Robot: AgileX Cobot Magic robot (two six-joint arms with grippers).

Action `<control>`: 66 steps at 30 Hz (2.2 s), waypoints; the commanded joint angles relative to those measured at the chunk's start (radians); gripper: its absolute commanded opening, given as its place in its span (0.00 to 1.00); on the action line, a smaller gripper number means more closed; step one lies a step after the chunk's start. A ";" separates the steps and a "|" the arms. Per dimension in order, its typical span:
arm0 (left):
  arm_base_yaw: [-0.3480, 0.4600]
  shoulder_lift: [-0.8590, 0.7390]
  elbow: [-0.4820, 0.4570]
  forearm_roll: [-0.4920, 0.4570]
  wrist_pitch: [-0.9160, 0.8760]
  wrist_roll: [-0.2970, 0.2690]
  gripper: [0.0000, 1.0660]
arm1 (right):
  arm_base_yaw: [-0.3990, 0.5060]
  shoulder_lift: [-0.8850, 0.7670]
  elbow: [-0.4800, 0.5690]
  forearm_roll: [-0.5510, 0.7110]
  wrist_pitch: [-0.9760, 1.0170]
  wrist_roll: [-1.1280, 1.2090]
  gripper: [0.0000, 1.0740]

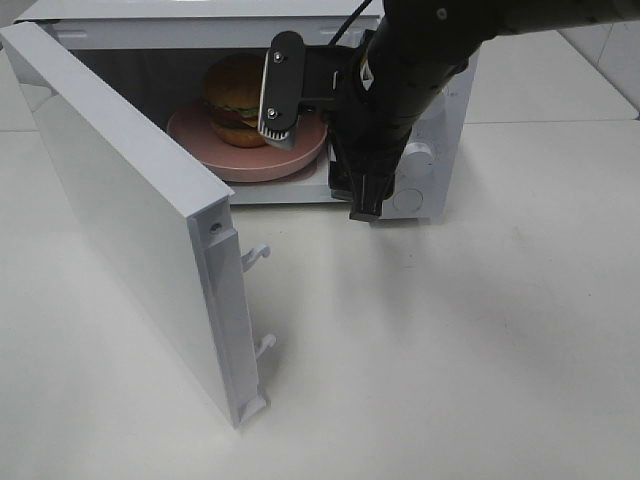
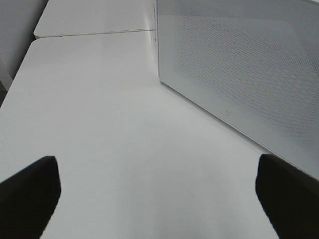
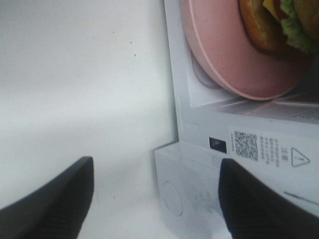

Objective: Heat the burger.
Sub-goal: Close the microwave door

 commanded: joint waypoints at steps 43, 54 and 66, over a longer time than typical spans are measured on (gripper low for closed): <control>-0.004 -0.022 0.002 0.000 -0.003 -0.003 0.94 | -0.303 -0.753 0.349 0.206 0.590 0.651 0.71; -0.004 -0.022 0.002 0.000 -0.003 -0.003 0.94 | -0.303 -1.189 0.541 0.202 0.601 0.651 0.71; -0.004 -0.022 0.002 0.000 -0.003 -0.003 0.94 | -0.409 -1.543 0.723 0.208 0.509 0.666 0.71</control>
